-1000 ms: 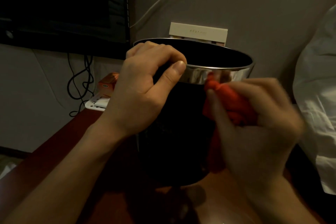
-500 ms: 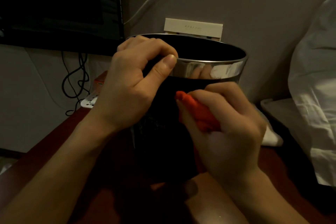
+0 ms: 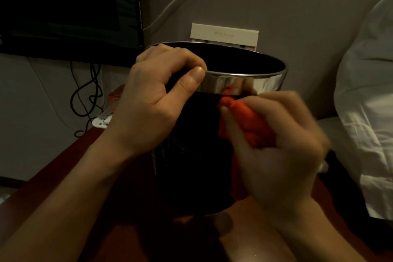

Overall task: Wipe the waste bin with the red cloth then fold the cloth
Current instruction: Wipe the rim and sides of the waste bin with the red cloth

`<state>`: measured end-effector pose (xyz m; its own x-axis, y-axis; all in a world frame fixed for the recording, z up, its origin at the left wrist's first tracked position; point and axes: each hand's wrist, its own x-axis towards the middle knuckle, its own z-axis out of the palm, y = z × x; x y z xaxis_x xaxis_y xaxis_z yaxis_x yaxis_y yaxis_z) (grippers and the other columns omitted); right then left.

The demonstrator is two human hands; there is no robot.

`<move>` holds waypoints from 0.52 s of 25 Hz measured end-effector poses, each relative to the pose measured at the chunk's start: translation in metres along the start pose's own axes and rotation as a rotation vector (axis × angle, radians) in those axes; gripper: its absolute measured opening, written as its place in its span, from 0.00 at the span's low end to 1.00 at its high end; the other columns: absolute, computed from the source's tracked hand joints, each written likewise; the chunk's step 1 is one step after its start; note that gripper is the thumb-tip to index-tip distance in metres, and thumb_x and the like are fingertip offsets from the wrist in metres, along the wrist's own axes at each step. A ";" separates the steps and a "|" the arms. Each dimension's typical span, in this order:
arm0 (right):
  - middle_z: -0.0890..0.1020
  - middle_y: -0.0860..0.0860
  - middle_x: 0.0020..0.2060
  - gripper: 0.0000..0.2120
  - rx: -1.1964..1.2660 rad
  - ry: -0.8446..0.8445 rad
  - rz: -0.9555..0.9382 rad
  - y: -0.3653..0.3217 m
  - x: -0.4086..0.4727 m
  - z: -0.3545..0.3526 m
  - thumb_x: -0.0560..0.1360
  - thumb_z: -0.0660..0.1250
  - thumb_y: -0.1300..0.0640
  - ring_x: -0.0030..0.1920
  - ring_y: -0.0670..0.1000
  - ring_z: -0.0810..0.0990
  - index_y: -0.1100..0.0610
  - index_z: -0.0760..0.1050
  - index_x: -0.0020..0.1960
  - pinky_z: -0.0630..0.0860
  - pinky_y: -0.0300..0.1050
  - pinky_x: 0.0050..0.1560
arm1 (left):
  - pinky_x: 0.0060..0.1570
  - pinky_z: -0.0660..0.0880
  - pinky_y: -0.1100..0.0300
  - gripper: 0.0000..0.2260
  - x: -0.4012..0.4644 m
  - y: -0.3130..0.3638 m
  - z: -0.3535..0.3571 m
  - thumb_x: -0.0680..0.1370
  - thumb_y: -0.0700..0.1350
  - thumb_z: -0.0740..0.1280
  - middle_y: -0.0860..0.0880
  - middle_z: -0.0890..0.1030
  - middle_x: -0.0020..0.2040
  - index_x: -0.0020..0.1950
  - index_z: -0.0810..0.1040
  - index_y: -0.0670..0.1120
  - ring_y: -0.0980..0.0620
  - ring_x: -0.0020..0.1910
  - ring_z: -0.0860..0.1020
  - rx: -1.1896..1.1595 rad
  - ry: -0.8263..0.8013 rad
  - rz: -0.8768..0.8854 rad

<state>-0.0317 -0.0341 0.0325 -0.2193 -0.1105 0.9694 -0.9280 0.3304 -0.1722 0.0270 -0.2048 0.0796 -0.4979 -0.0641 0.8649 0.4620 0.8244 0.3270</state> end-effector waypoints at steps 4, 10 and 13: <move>0.78 0.51 0.44 0.09 -0.009 0.051 0.045 0.003 0.002 -0.004 0.77 0.74 0.56 0.44 0.45 0.76 0.62 0.83 0.48 0.70 0.29 0.48 | 0.55 0.66 0.59 0.06 0.000 -0.001 0.001 0.79 0.46 0.60 0.58 0.76 0.44 0.47 0.77 0.50 0.61 0.48 0.73 -0.001 0.005 -0.001; 0.78 0.51 0.44 0.10 -0.021 0.048 0.029 0.006 0.005 -0.005 0.77 0.74 0.55 0.44 0.45 0.75 0.63 0.83 0.48 0.69 0.27 0.49 | 0.54 0.66 0.60 0.07 0.000 0.000 -0.002 0.79 0.47 0.60 0.57 0.76 0.44 0.48 0.77 0.50 0.61 0.48 0.73 -0.006 -0.007 -0.020; 0.77 0.51 0.45 0.10 -0.036 0.088 0.043 0.008 0.007 -0.009 0.78 0.73 0.56 0.44 0.44 0.74 0.63 0.83 0.48 0.68 0.27 0.49 | 0.55 0.67 0.57 0.06 -0.001 0.004 -0.001 0.79 0.46 0.61 0.57 0.76 0.44 0.48 0.77 0.49 0.61 0.48 0.72 0.028 0.010 -0.021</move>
<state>-0.0377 -0.0239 0.0391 -0.2303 -0.0130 0.9730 -0.9064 0.3666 -0.2096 0.0294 -0.2019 0.0806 -0.5002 -0.0871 0.8615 0.4303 0.8384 0.3346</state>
